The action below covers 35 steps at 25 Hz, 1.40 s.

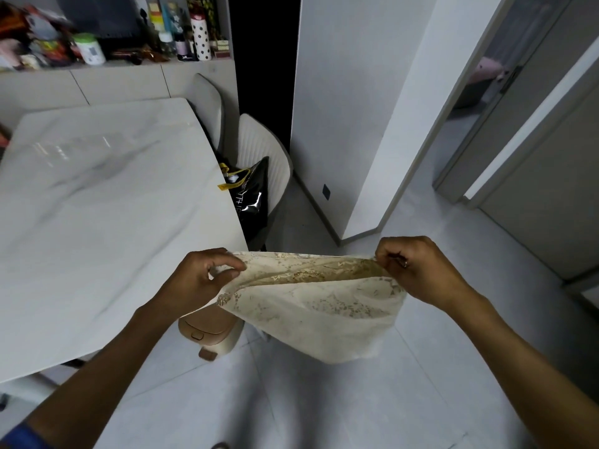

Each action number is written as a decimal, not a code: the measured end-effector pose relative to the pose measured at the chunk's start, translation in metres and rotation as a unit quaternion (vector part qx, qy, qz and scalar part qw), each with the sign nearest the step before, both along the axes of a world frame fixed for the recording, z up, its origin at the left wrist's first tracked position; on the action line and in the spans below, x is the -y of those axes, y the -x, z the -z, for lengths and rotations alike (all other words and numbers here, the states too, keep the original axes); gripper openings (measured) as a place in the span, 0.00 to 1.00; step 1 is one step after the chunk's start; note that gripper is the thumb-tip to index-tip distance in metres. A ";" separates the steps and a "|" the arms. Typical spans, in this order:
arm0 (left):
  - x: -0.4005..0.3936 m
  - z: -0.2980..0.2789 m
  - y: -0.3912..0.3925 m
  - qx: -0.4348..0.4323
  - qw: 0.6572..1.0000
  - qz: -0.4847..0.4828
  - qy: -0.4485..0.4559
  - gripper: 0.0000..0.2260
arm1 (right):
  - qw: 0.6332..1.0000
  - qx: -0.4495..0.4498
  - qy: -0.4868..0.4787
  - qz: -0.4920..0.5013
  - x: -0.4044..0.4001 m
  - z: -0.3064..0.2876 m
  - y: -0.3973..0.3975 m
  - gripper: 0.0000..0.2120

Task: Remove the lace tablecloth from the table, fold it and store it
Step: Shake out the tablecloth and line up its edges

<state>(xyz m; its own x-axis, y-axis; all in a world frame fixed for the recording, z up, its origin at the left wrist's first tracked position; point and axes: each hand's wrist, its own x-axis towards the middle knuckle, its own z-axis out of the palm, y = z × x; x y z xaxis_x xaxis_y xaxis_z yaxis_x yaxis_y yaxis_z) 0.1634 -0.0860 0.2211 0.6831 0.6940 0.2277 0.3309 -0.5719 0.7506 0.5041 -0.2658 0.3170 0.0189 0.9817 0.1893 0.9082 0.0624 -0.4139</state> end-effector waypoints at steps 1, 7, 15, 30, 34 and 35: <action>-0.001 0.000 0.000 0.002 1.000 -0.014 -0.009 0.15 | 1.000 -0.010 -0.002 0.007 -0.001 -0.002 0.000 0.14; 0.003 0.005 0.001 0.083 0.988 -0.074 0.108 0.13 | 0.996 -0.057 0.028 0.058 -0.006 -0.009 0.001 0.15; 0.000 -0.007 0.008 0.191 0.958 -0.098 0.191 0.08 | 0.995 -0.070 0.052 0.046 -0.013 -0.013 -0.003 0.20; 0.003 -0.045 0.024 0.075 0.981 0.034 -0.174 0.09 | 0.992 -0.103 0.072 0.031 -0.019 -0.022 -0.002 0.19; 0.012 -0.035 0.018 -0.143 0.941 0.119 -0.282 0.12 | 0.992 -0.096 0.077 0.025 -0.020 -0.032 0.004 0.18; 0.021 -0.027 0.012 -0.167 0.945 0.099 -0.263 0.12 | 0.993 -0.091 0.079 0.016 -0.021 -0.034 0.008 0.18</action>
